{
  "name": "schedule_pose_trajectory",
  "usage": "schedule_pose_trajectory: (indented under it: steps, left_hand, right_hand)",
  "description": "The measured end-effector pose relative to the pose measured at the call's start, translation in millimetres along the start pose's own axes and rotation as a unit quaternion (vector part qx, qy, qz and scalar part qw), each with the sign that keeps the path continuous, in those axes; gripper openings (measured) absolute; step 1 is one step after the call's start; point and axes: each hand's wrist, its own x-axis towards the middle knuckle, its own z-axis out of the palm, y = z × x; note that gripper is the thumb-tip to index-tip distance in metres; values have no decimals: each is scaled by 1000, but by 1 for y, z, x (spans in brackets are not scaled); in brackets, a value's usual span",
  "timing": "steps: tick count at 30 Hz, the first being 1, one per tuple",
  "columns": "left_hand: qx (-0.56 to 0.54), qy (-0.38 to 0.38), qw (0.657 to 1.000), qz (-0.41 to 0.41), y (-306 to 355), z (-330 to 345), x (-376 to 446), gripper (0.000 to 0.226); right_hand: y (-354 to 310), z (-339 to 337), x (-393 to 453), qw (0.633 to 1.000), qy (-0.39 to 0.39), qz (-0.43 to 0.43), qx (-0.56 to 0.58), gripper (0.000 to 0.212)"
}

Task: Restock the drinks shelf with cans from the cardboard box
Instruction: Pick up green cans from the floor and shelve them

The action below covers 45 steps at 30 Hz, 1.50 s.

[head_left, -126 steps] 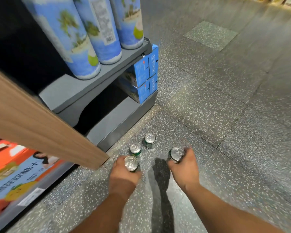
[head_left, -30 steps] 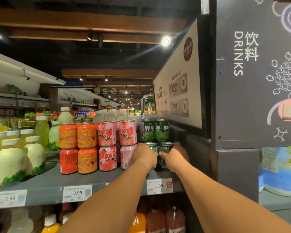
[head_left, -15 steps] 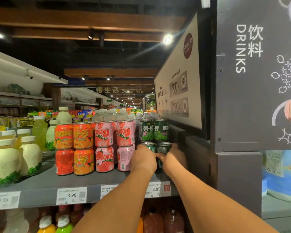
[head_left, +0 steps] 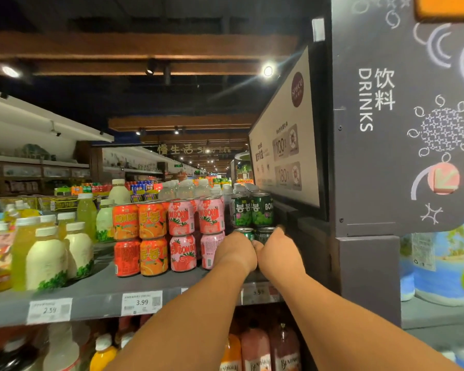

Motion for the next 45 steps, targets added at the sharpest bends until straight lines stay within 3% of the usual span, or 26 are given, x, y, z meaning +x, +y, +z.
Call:
schedule_pose_trajectory:
  steps: [6, 12, 16, 21, 23, 28, 34, 37, 45]
  left_hand:
    - [-18, 0, 997, 75, -23, -42, -53, 41]
    - [-45, -17, 984, 171, -69, -56, -106, 55]
    - [-125, -77, 967, 207, -97, -35, -156, 60]
    - [-131, -214, 937, 241, -136, 16, -248, 81]
    - [-136, -260, 927, 235, -151, 49, -280, 85]
    - [-145, -350, 906, 187, -180, 94, -380, 56]
    - [-70, -447, 875, 173, -225, 161, -489, 64]
    - [-41, -465, 870, 159, -231, 175, -511, 73]
    - [-40, -460, 878, 128, -211, 219, -518, 68]
  right_hand:
    - [-16, -34, -68, 998, 55, -7, -33, 61]
    - [-14, -48, -167, 987, 125, 78, -70, 68]
    - [5, -44, -251, 974, 147, 145, -89, 61]
    - [52, -54, -362, 951, 164, 251, -81, 54]
    - [80, -56, -406, 934, 168, 301, -90, 61]
    - [125, -40, -510, 897, 151, 404, -99, 59]
    - [175, -6, -622, 859, 65, 494, -120, 62]
    - [193, -3, -644, 852, 36, 505, -131, 63]
    - [257, -13, -637, 856, 2, 501, -128, 68]
